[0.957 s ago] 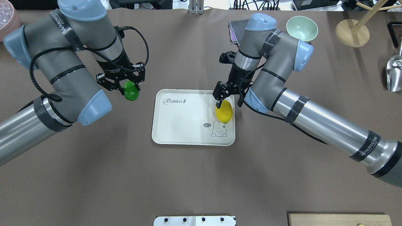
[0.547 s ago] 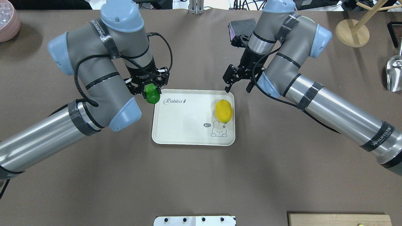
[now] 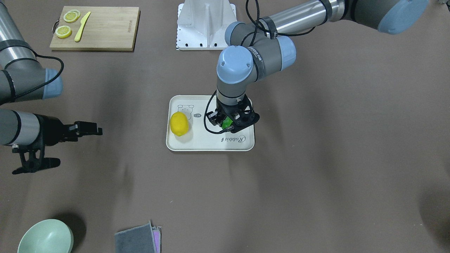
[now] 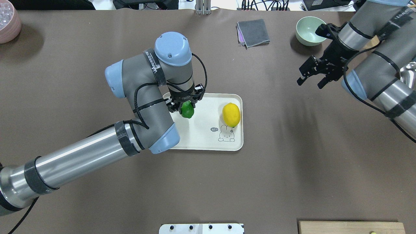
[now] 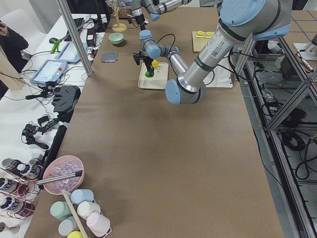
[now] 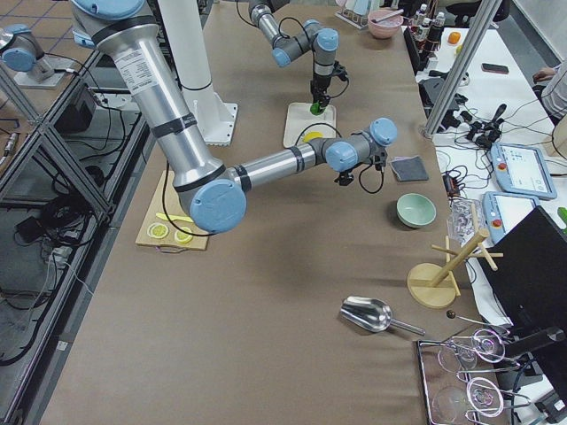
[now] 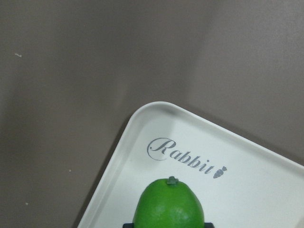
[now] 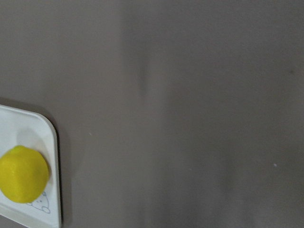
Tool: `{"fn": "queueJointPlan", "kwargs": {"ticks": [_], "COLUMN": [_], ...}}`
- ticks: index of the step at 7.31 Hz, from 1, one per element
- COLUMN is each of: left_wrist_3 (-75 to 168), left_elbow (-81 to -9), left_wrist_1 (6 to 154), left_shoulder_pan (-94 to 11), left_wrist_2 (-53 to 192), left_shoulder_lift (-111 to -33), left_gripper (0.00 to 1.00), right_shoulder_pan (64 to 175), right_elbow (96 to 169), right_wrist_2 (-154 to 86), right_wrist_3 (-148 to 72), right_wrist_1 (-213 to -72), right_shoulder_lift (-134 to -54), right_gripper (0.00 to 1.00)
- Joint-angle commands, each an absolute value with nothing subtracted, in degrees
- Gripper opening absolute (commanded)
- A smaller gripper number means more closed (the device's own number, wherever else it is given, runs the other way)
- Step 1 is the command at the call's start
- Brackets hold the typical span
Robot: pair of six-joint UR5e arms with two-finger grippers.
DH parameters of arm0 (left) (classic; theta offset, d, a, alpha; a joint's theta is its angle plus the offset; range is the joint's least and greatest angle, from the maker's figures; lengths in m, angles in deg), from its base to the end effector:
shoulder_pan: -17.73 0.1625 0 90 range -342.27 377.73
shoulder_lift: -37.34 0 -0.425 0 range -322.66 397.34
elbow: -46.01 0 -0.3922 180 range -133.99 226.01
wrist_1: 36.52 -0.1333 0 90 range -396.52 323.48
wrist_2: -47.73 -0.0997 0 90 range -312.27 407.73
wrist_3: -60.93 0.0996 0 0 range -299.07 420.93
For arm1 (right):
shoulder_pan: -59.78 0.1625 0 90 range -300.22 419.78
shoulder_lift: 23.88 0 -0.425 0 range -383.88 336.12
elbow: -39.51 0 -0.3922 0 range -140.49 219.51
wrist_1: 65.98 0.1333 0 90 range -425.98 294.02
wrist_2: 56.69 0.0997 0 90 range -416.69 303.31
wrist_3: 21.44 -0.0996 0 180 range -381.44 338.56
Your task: Place all lemons on tray
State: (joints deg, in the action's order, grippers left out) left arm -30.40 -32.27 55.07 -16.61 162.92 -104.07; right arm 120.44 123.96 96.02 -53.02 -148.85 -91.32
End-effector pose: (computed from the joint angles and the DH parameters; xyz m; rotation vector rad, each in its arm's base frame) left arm 0.5832 -0.5085 0.1791 -0.2031 0.8045 -0.4285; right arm -0.2784 -0.5866 0.4411 -0.2201 -1.1198 -0.1957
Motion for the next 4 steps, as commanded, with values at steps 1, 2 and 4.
{"fn": "queueJointPlan", "kwargs": {"ticks": [1, 2, 4], "left_wrist_3": [-33.6, -35.2, -37.9], "left_elbow": [-30.5, -30.5, -30.6], "left_wrist_1": [57.3, 57.3, 57.5], "left_shoulder_pan": [-14.2, -13.9, -13.2], "left_wrist_2": [159.9, 159.7, 159.7], "left_shoulder_lift": [-105.0, -105.7, -106.4], "left_gripper": [0.00, 0.00, 0.51], "right_shoulder_pan": [121.2, 122.9, 127.3], "right_elbow": [133.1, 135.6, 138.8], "right_wrist_2": [95.3, 92.9, 81.3], "right_wrist_3": [-52.6, -52.5, -43.7], "right_wrist_1": [-148.8, -148.8, -148.8], "right_shoulder_lift": [-102.1, -104.9, -111.0], "right_gripper": [0.93, 0.95, 0.97]}}
